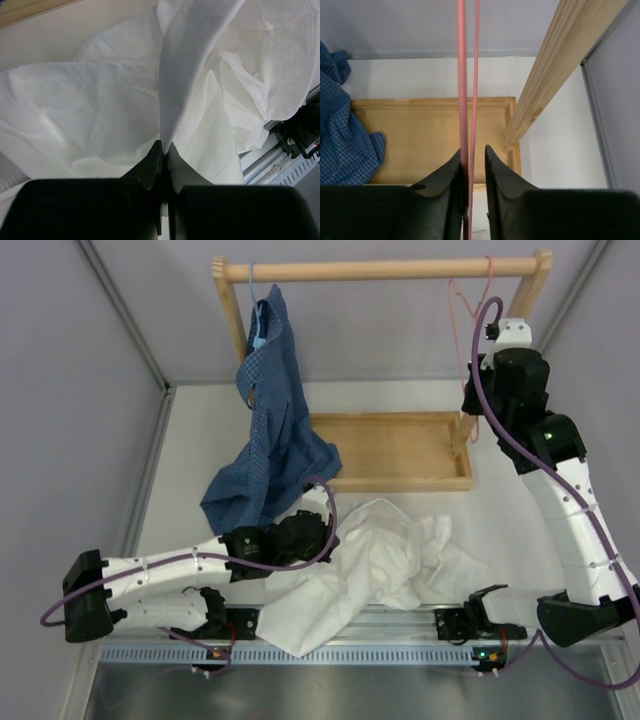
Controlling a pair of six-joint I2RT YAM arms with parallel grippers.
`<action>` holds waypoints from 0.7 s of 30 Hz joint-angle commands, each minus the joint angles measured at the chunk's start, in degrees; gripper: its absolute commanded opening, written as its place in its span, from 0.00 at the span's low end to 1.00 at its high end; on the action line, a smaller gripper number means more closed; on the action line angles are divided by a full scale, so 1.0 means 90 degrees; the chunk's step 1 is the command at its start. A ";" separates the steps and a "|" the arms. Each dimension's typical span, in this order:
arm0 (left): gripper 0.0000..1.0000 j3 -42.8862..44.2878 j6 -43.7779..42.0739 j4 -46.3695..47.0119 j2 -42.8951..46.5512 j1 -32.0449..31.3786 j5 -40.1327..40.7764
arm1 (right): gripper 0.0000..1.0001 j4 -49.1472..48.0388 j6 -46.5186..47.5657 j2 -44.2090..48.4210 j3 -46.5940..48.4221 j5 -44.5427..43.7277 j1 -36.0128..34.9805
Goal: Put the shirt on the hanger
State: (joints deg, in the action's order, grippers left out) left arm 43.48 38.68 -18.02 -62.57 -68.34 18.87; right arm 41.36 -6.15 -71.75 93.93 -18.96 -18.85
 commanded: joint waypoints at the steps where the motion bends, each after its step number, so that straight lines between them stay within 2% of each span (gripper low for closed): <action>1: 0.00 -0.0085 -0.0020 0.0293 0.0233 -0.0005 -0.0085 | 0.13 0.0111 0.0078 0.0013 0.0120 0.0349 0.0180; 9: 0.00 -0.0105 -0.0059 0.0293 0.0126 -0.0005 0.0032 | 0.00 0.0092 0.0108 -0.0036 0.0188 0.0466 0.0220; 21: 0.00 0.0012 0.0049 0.0293 0.0233 -0.0005 0.0393 | 0.00 -0.0504 0.0332 0.0335 0.0451 0.0808 0.0220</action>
State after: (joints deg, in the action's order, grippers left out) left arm 42.94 38.76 -18.00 -61.65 -68.34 20.53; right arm 41.01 -4.84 -71.07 94.00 -13.34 -17.82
